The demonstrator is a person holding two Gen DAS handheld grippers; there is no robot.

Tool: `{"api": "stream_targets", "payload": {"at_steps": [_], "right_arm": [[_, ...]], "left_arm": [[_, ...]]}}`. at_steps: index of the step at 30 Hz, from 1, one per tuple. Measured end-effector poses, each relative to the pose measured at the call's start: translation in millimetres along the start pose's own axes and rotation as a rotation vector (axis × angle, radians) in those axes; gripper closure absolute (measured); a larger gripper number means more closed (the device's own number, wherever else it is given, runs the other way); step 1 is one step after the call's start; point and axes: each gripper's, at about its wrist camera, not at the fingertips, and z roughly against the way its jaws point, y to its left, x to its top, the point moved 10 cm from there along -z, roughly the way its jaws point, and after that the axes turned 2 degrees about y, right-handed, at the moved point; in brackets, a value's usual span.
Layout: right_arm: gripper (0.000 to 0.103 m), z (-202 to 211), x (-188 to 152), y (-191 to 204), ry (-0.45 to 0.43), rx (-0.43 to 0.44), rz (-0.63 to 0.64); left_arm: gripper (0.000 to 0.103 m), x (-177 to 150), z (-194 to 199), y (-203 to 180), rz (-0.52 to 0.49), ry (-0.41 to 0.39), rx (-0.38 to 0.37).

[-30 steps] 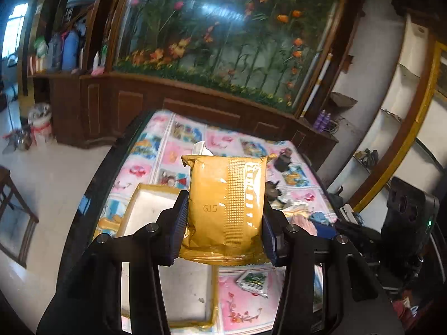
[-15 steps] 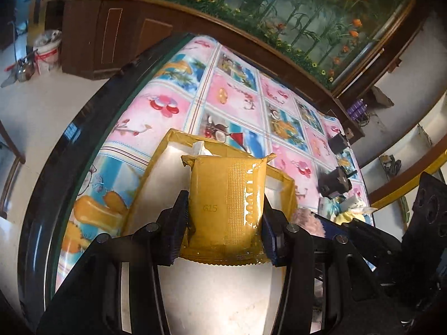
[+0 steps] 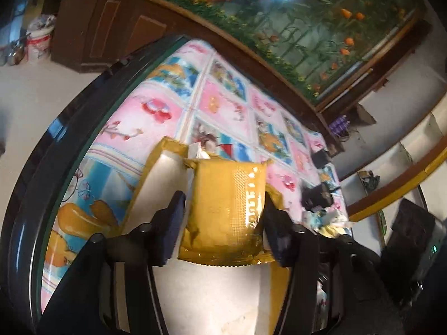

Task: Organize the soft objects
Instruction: 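Drop the yellow packet into the white tray with the left tool while the right carries the ball, then grasp the green-and-white snack packet with the left tool while the right holds the ball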

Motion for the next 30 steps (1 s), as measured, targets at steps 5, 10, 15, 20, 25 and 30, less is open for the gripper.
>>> {"api": "stream_targets", "payload": {"at_steps": [5,10,15,20,25,30], "right_arm": [[0.061,8,-8,2,-0.002,0.012,0.005],[0.061,32,-11,8,-0.035,0.045,0.005],[0.061,61,-25,8,-0.074,0.074,0.021],[0.061,92,-57,-19,-0.085,0.054,-0.01],[0.061,123,-98,-68,-0.1,0.011,-0.12],[0.06,149,-143,-122,-0.12,-0.065,-0.24]], "left_arm": [[0.037,-2,-2,22,0.086,0.003,0.005],[0.037,-1,39,3,0.02,-0.092,0.066],[0.037,-29,66,-45,-0.101,-0.132,0.122],[0.037,-72,70,-88,-0.203,-0.112,0.143],[0.037,-113,56,-125,-0.266,-0.065,0.128],[0.038,-148,35,-166,-0.331,-0.01,0.085]]}}
